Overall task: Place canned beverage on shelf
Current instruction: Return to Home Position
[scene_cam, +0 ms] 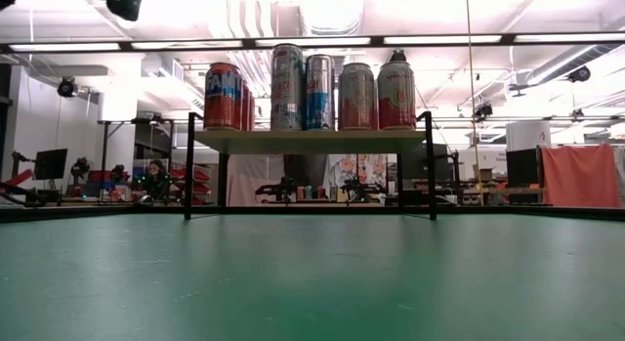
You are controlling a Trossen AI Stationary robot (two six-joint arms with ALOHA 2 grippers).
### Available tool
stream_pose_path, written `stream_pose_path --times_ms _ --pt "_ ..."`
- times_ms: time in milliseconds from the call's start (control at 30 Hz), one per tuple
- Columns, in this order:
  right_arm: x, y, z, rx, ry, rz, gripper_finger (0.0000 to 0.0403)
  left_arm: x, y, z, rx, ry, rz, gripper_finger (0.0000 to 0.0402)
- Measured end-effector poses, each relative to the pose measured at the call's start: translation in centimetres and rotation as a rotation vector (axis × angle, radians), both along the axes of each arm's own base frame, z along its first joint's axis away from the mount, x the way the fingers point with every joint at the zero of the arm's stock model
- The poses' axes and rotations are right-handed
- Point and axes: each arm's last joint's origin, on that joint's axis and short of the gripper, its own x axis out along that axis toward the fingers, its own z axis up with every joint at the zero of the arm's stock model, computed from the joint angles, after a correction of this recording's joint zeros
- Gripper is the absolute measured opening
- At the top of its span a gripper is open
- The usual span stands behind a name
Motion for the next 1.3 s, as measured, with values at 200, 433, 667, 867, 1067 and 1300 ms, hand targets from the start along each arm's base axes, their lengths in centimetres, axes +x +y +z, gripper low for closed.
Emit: stream_pose_path --times_ms 200,433,667,867,1067,1300 --pt "0.5 0.9 -0.5 -0.046 -0.008 0.070 0.0009 -1.8 -0.2 -0.8 -0.023 0.083 -0.037 0.0013" --pt "0.5 1.0 -1.8 -0.069 0.005 0.090 0.0009 -3.1 0.1 -0.7 -0.094 0.064 -0.062 0.0013" --pt "-2.1 0.2 -2.2 -0.038 -0.094 0.084 0.0009 -3.3 0.2 -1.1 -0.093 0.068 -0.062 0.0013" --pt "-4.6 -1.1 -3.7 -0.009 -0.191 0.095 0.0009 -3.2 0.1 -1.2 -0.089 0.074 -0.062 0.0013" --pt "-6.9 -3.2 -5.7 0.034 -0.274 0.099 0.0009 -3.2 0.1 -1.3 -0.086 0.076 -0.061 0.0013" --pt "-9.7 -5.8 -8.6 0.084 -0.376 0.088 0.0009 -3.2 0.1 -1.3 -0.086 0.076 -0.061 0.0013"
